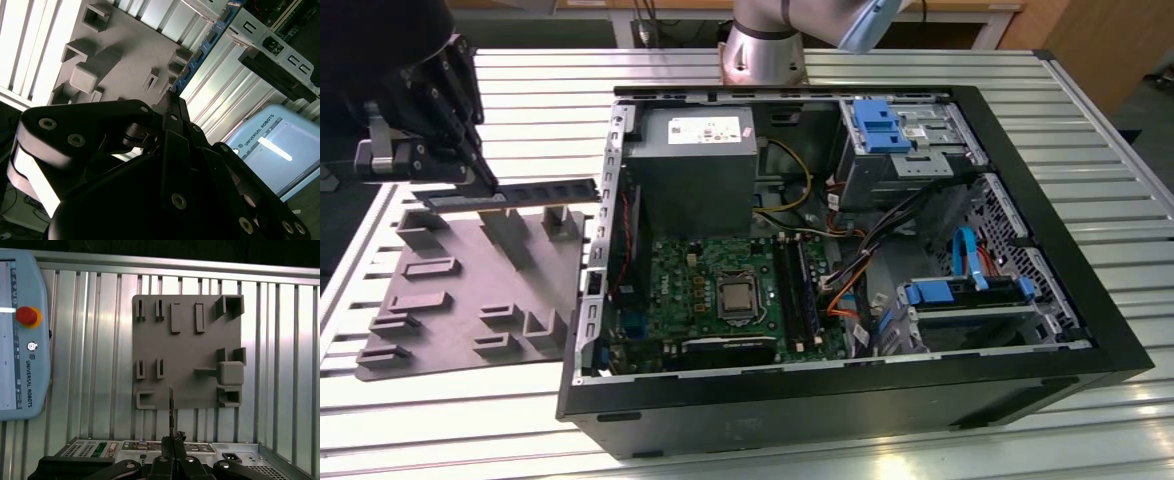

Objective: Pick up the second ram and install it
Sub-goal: 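Pick up the second ram and move it above second insertion slot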

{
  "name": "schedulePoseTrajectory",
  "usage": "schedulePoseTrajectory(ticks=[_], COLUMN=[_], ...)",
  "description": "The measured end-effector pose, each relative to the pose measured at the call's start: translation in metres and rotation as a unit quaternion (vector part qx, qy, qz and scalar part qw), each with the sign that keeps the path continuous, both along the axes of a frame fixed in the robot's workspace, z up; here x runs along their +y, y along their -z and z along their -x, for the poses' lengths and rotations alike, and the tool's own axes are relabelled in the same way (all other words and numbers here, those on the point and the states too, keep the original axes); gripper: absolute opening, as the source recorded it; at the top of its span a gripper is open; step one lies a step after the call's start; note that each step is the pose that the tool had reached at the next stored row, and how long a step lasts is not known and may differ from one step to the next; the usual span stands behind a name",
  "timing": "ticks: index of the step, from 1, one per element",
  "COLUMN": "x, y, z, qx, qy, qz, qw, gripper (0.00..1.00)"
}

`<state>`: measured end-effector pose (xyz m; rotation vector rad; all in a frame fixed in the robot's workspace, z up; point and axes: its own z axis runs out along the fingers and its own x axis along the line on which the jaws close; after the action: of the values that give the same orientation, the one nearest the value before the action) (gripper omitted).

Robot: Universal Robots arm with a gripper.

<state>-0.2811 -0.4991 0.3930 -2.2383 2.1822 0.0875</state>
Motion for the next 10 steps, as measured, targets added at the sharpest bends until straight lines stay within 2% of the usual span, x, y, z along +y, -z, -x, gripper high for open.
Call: schedulePoseTrajectory(ticks=[10], x=[0.0000], y=[0.0000], z=[-0.0073], qx=[0.0000], qy=[0.000], qz=[0.0000], qw=[1.0000], gripper=[0.12])
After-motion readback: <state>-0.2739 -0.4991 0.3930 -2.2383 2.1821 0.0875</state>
